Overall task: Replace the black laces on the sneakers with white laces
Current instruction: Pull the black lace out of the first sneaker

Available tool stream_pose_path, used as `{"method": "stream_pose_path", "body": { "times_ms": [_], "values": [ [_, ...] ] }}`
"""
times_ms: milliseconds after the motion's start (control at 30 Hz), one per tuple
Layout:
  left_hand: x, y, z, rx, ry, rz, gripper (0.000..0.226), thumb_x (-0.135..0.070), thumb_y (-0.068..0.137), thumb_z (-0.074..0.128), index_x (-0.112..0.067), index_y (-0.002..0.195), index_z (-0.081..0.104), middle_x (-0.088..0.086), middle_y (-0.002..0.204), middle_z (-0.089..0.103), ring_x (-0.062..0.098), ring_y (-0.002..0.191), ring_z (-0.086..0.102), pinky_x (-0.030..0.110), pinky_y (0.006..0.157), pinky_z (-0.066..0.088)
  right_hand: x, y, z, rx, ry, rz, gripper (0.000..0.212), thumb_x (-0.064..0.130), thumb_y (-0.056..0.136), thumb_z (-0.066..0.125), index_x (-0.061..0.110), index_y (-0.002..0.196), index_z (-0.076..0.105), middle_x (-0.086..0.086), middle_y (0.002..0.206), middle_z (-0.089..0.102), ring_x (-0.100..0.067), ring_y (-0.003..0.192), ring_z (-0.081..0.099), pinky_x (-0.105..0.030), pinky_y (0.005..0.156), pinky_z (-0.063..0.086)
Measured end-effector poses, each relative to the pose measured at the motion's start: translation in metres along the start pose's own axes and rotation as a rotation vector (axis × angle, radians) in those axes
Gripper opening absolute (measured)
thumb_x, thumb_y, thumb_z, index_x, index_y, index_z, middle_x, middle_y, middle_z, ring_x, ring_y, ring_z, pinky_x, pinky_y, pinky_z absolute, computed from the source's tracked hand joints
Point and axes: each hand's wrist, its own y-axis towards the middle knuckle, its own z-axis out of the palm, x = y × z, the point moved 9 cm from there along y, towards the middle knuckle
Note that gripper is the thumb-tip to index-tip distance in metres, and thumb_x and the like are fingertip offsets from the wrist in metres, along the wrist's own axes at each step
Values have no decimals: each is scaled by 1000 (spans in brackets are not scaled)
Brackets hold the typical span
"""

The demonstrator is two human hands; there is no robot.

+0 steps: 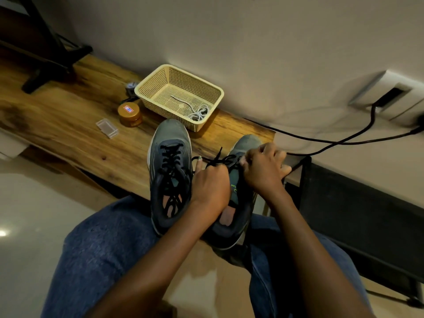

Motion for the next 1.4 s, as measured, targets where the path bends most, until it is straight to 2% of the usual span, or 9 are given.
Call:
{"method": "stream_pose_path", "body": {
  "times_ms": [133,367,567,700,900,1067,1133,1200,1400],
  "values": [
    [0,0,0,1,-1,7,17,-16,93,49,-10,106,58,10,98,67,24,98,61,35,120,6,4,1,11,99,23,-54,19,36,91,60,20,101,65,-8,129,34,-31,121,29,-51,100,34],
    [0,-1,-4,-18,-36,-15,13,-16,93,51,-9,100,59,11,96,68,24,95,63,34,119,5,-5,-10,-35,-285,140,87,12,28,93,58,21,99,66,-4,127,40,-28,119,28,-38,85,19],
    [1,-3,-3,-5,-15,-2,15,-15,93,49,-9,103,59,11,98,67,25,98,61,34,120,6,2,3,3,103,143,-35,31,44,93,54,20,107,68,-12,128,40,-32,124,30,-45,106,28],
    [-2,-2,-4,-19,-9,-1,16,-16,94,49,-9,104,60,11,98,67,25,98,61,34,119,7,1,6,2,17,137,-26,16,36,94,55,29,81,58,-9,116,43,-33,116,36,-54,97,34],
    [-3,-2,-2,-27,-12,-10,14,-14,92,51,-10,103,60,11,97,68,24,98,62,34,119,8,-10,-1,-33,-239,259,91,25,32,97,49,13,99,66,-9,124,38,-28,117,31,-47,99,31],
    [-3,-2,-1,-7,8,12,16,-15,91,53,-11,104,59,10,98,68,23,99,62,34,120,7,-3,4,7,121,148,17,44,44,98,42,9,89,66,-15,125,40,-35,120,34,-47,103,31],
    [-3,-2,-1,-11,13,17,15,-15,91,53,-11,105,58,9,98,67,23,98,62,34,119,6,-1,3,16,174,178,23,37,39,99,44,12,79,60,-19,123,42,-36,118,38,-46,102,33],
    [-1,-1,0,-12,8,0,14,-16,92,52,-11,104,58,9,97,67,23,96,62,34,120,6,-2,6,3,69,306,60,32,30,99,48,13,72,55,-17,116,49,-35,114,43,-48,99,36],
    [-6,0,0,-51,4,-3,18,-17,93,49,-11,105,61,10,96,69,23,96,63,34,120,9,-17,-7,-37,-246,472,201,27,27,100,45,8,98,64,-7,117,41,-23,116,34,-45,104,28]
  ]
}}
